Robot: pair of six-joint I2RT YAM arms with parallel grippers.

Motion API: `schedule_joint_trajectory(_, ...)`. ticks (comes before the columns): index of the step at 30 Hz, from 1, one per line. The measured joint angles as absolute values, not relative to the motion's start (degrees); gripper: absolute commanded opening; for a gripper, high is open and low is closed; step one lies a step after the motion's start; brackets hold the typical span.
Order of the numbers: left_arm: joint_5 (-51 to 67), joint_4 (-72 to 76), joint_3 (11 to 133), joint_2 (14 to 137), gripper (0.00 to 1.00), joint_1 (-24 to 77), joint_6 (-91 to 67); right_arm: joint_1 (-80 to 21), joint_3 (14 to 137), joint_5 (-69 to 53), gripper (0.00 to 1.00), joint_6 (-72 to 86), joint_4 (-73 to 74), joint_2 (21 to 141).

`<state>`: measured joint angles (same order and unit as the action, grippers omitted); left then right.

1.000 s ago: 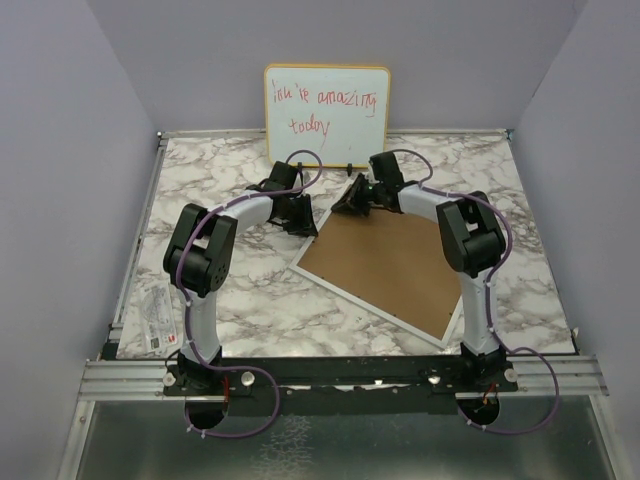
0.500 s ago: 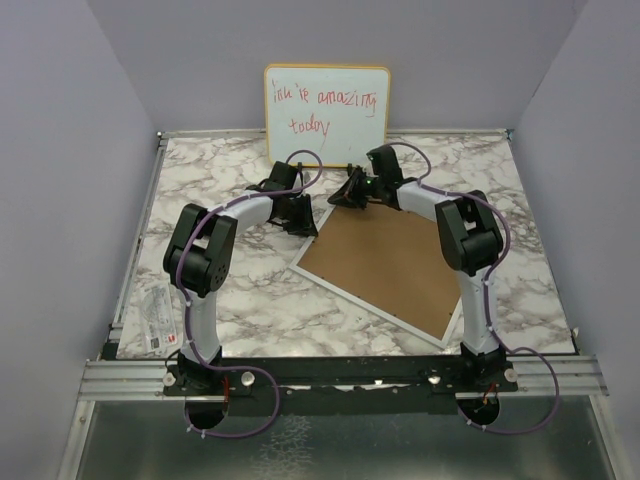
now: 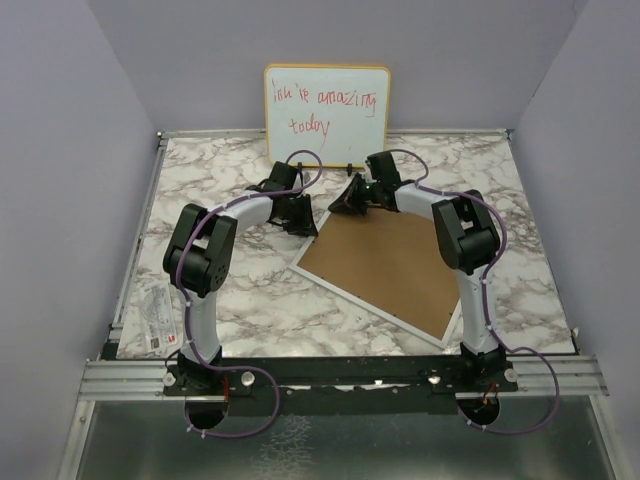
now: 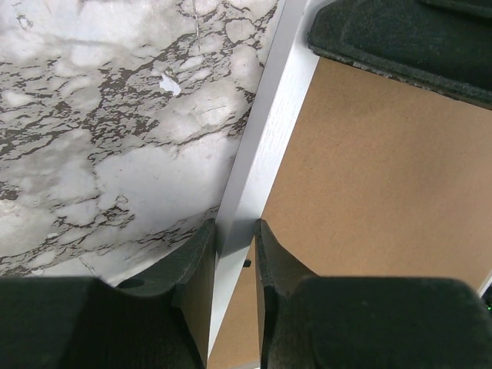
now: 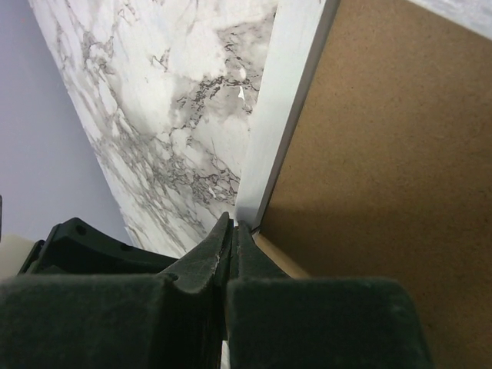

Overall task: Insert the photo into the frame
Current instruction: Install the photo frame at the center of the board.

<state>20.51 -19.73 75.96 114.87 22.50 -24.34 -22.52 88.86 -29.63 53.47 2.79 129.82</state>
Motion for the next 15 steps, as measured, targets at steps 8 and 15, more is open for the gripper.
schedule_joint_trajectory(8, 20.5, -19.6, 75.9, 114.8, 0.25, 22.5, -24.3, -22.5, 88.6, -29.1, 0.01, 53.5, 3.3, 129.8)
schedule_joint_trajectory(15, 20.5, -19.3, 75.6, 114.8, 0.25, 22.5, -24.4, -22.4, 87.7, -29.0, 0.01, 54.0, 2.7, 129.7)
